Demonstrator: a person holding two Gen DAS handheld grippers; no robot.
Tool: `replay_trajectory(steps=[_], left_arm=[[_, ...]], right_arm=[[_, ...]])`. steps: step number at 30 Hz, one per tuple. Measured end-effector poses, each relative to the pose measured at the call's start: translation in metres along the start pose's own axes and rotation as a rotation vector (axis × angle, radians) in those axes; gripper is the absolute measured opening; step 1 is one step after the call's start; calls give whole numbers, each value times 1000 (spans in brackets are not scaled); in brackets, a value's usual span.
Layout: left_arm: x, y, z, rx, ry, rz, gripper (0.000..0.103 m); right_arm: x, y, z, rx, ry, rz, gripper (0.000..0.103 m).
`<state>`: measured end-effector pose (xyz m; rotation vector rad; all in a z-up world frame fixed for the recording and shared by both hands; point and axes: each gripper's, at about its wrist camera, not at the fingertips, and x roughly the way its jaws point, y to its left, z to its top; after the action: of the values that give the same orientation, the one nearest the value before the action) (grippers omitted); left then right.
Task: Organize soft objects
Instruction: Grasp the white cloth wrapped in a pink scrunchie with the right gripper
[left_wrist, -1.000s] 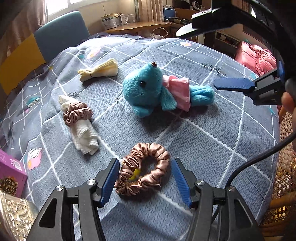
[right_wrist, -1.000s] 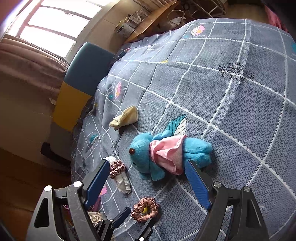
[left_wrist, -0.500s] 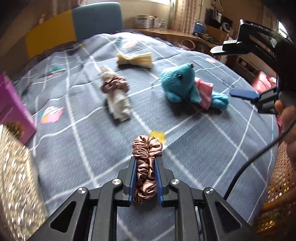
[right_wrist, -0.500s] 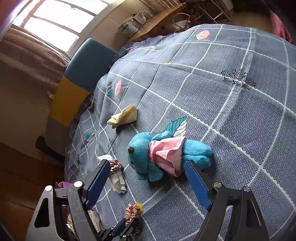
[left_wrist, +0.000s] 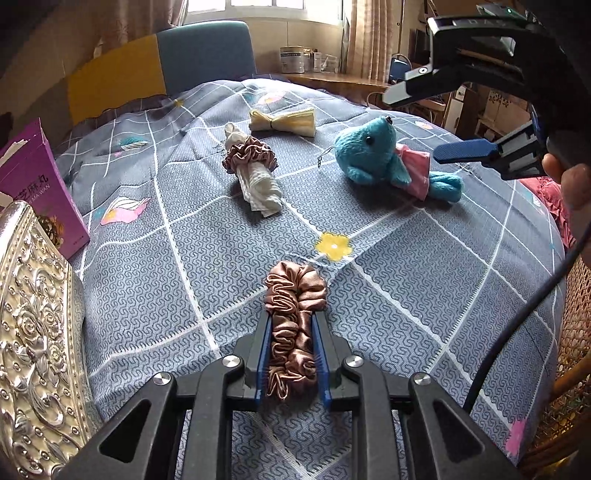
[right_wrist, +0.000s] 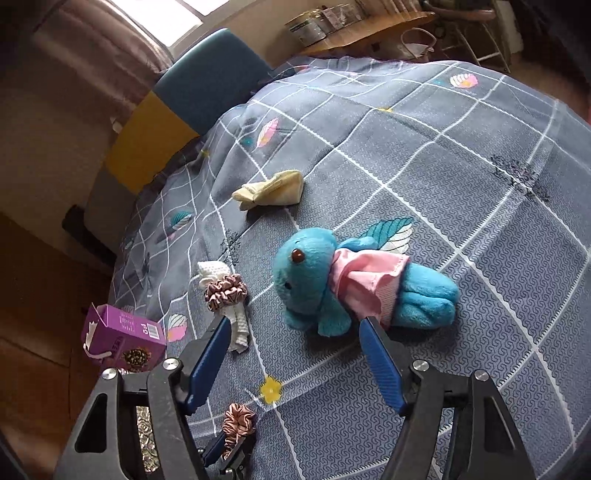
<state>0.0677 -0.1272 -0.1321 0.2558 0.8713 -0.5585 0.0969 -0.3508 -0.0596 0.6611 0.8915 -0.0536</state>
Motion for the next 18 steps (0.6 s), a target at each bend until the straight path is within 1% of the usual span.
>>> replay_trajectory(steps=[4,5,6,7,9,11,14,16,17,18], left_arm=[[-2,5,-3,-24,-6,-28,21],[-2,6,-3,-31,-8,-37,21],[-1,7,-3,-35,-9,-43,21],[-1,8,-3,-39,-10,-48,21],[-1,9,-3,-43,-12,-53,21],[-1,10,-4,-48,-15,-57,21],[-2,12,-4,-61,-18,-69,21],[-2,14,-5,-69,-18,-78,21],[-2,15,-5,-72,-19,-80,21],[-2,15,-5,-74,-20,-81,21]], right_arm=[[7,25,-9,-127,36,39,68],[9,31,-12,-158,52,49,65],[12,37,-14,-191,69,60,61],[15,44,-16,-217,89,72,59],[25,57,-17,-269,132,67,56],[35,73,-12,-324,148,59,56],[64,85,-1,-381,174,43,56],[87,89,6,-403,198,3,60],[98,91,8,-414,200,-29,66],[108,93,11,-425,204,-49,68]])
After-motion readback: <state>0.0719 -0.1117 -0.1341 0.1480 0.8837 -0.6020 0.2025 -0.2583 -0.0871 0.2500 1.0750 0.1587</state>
